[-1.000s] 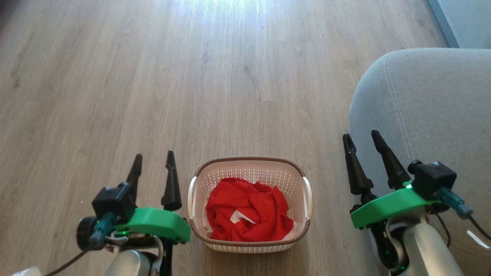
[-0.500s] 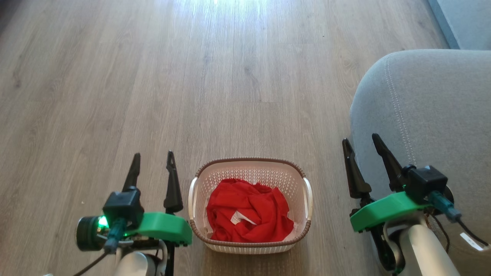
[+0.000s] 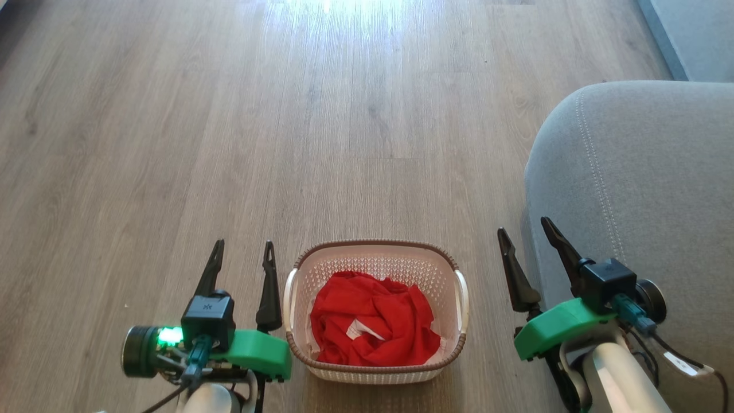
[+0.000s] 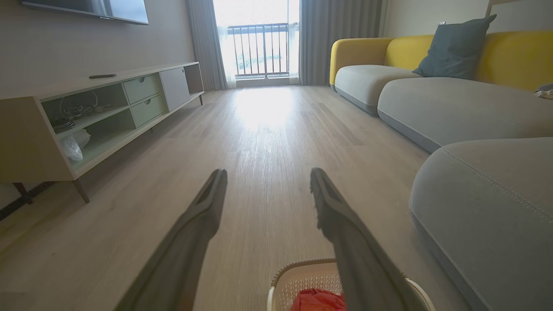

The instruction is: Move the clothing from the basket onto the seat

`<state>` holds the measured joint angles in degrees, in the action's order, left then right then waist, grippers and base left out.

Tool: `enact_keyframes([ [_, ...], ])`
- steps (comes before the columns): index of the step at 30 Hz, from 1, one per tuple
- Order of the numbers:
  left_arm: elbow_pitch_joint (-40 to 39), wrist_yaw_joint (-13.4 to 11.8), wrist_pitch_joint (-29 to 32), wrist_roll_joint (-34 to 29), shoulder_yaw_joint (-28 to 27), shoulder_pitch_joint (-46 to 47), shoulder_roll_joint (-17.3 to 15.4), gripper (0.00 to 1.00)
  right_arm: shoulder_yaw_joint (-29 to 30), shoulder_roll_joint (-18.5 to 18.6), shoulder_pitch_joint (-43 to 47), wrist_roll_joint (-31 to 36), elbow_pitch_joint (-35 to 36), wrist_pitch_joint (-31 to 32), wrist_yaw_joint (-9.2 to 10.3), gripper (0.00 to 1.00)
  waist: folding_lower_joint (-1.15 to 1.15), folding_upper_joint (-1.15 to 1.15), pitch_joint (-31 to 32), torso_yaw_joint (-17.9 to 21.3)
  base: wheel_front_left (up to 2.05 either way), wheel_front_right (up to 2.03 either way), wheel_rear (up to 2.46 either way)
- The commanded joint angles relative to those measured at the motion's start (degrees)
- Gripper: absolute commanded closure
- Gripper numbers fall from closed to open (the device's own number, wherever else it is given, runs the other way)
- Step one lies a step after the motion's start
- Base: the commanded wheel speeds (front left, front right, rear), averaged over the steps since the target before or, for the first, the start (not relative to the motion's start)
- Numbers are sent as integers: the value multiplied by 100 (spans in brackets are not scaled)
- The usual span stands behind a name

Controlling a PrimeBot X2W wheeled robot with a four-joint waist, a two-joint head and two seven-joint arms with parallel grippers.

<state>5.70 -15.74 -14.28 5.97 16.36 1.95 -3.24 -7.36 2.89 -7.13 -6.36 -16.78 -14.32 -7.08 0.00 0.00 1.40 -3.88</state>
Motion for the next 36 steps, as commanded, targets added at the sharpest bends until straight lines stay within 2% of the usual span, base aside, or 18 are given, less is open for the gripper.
enact_keyframes([
  [1, -146, 15, -72, -19, -212, 130, 32, 0, -137, -1, -311, 16, 161, -68, -41, 0, 0, 0, 4, 1, 0, 0, 0],
  [21, -18, 45, -72, 198, -103, 184, 35, 0, 30, -1, -312, 12, 83, -68, -41, 0, 0, 0, -290, 125, 0, 0, 0],
  [26, 107, 85, -72, 256, -21, 307, 35, 0, 165, -2, -306, 106, 57, -68, -41, 0, 0, 0, -644, 223, 0, 0, 0],
  [30, 298, 147, -72, 300, 108, 589, 35, 0, 241, -2, -363, 271, 125, -68, -41, 0, 0, 0, -1175, 338, 0, 0, 0],
  [36, 944, 387, -72, 204, 424, 1158, 35, 0, 334, -2, -475, 403, 357, -68, -41, 0, 0, 0, -2005, 533, 0, 0, 0],
])
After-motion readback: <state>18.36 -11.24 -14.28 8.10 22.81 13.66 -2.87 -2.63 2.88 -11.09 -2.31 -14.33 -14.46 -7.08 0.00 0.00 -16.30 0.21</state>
